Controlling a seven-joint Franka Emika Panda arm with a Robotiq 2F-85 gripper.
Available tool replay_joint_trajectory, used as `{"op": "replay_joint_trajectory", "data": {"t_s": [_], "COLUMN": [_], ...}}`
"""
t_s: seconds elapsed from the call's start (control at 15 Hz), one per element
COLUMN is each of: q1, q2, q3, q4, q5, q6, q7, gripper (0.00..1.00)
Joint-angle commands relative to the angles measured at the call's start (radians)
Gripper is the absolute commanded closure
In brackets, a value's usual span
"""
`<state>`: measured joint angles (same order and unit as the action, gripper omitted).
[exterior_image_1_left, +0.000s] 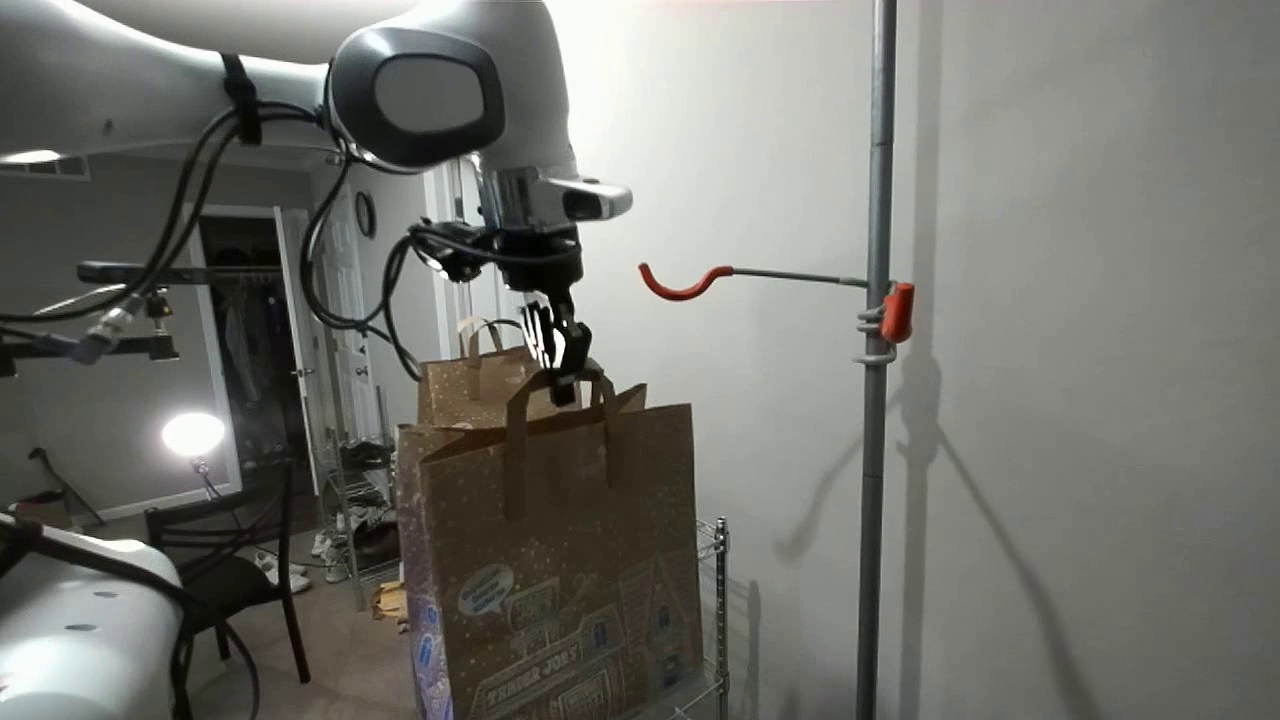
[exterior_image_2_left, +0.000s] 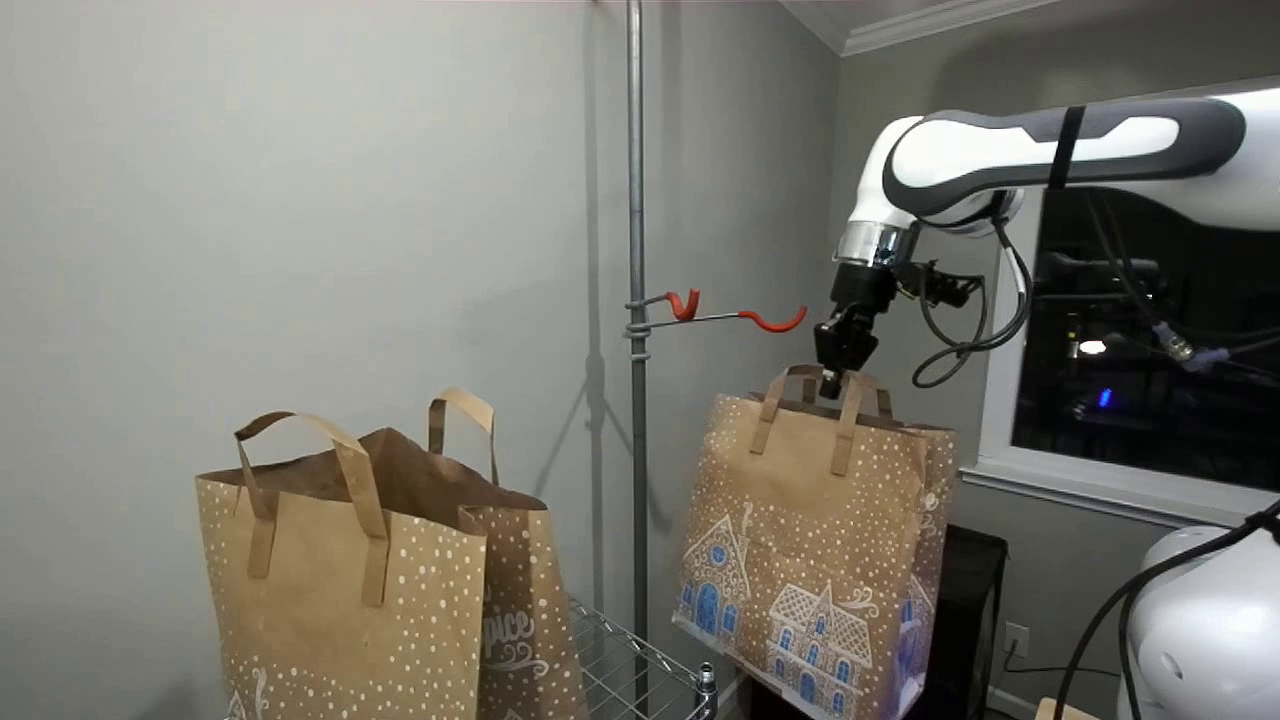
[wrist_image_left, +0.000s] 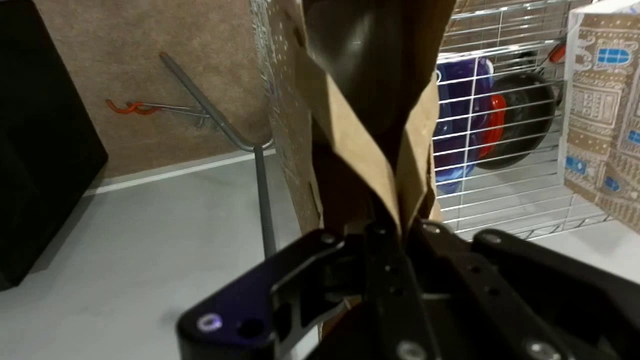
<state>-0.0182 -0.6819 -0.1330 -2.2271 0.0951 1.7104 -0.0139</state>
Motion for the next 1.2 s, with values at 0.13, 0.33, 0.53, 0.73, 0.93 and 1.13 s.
{"op": "replay_joint_trajectory", "data": {"t_s": [0.13, 0.33, 0.53, 0.73, 0.93, 1.13], "q1": [-0.121, -0.167, -0.213, -0.259, -0.302, -0.314], "q2": [-0.012, 0.004, 0.038, 0.067, 0.117, 0.200], "q3": [-0.071, -0.072, -0.070, -0.081, -0.082, -0.092], "q4": [-0.025, 0.019, 0.080, 0.125, 0.179, 0.268], "q5": [0.004, -0.009, -0.019, -0.029, -0.055, -0.076], "q6": [0.097, 0.118, 0.111, 0.104, 0.102, 0.082], "q7": [0.013, 0.047, 0.122, 0.203, 0.272, 0.292], "gripper": [0.96, 0.96, 0.96, 0.96, 0.96, 0.96]}}
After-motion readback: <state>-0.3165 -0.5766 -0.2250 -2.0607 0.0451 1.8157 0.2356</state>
